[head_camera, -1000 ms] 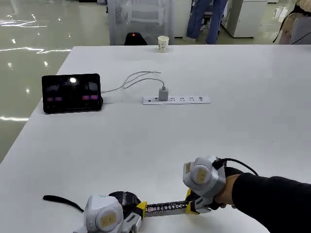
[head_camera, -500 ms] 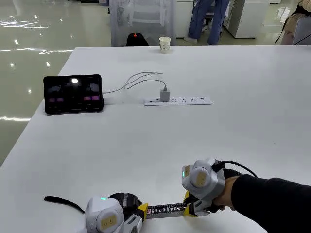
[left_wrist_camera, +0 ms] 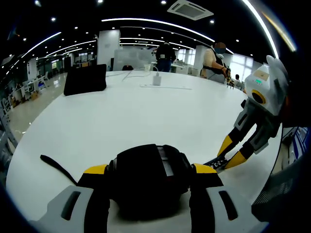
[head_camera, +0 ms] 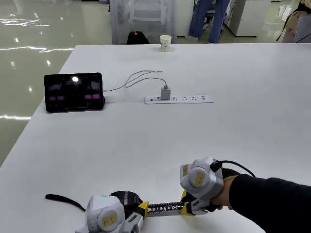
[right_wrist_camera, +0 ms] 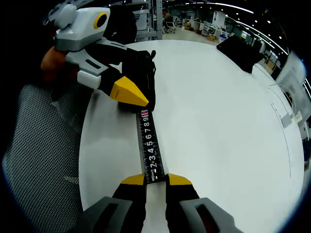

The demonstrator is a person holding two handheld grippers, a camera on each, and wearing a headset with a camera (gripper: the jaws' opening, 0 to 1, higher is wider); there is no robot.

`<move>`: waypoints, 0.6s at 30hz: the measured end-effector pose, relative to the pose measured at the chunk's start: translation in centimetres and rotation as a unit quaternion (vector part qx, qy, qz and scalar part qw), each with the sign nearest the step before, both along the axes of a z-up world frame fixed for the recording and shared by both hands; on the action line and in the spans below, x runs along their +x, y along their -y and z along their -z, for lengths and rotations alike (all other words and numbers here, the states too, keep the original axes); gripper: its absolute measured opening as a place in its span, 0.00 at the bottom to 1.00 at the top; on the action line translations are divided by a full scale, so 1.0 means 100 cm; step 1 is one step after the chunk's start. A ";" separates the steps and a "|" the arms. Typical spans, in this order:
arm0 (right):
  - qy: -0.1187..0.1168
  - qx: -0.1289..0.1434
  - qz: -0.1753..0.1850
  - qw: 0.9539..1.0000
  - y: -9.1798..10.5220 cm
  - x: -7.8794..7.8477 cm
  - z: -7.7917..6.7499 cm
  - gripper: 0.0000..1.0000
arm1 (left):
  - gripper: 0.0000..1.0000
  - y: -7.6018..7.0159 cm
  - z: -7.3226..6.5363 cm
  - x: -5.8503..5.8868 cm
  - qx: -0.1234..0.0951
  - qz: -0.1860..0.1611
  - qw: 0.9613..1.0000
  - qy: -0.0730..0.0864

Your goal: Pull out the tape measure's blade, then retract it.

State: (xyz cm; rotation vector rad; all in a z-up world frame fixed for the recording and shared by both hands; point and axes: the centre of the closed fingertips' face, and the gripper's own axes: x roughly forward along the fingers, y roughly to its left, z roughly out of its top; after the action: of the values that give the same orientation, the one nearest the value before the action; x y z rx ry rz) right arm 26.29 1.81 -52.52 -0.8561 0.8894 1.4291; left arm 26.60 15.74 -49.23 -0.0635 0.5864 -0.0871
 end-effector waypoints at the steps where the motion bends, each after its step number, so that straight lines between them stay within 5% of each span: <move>1: 0.000 0.000 0.000 1.000 -0.001 0.000 0.000 0.11 | 0.62 0.000 0.000 0.000 0.000 0.000 1.000 0.000; 18: 0.002 0.011 -0.005 1.000 -0.010 -0.002 -0.001 0.11 | 0.62 0.000 0.000 0.000 -0.002 -0.001 1.000 -0.001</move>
State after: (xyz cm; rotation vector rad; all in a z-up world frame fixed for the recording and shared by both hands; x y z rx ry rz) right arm 26.14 2.86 -52.45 -0.8475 0.8668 1.4422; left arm 26.62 15.69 -49.23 -0.0673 0.5873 -0.0861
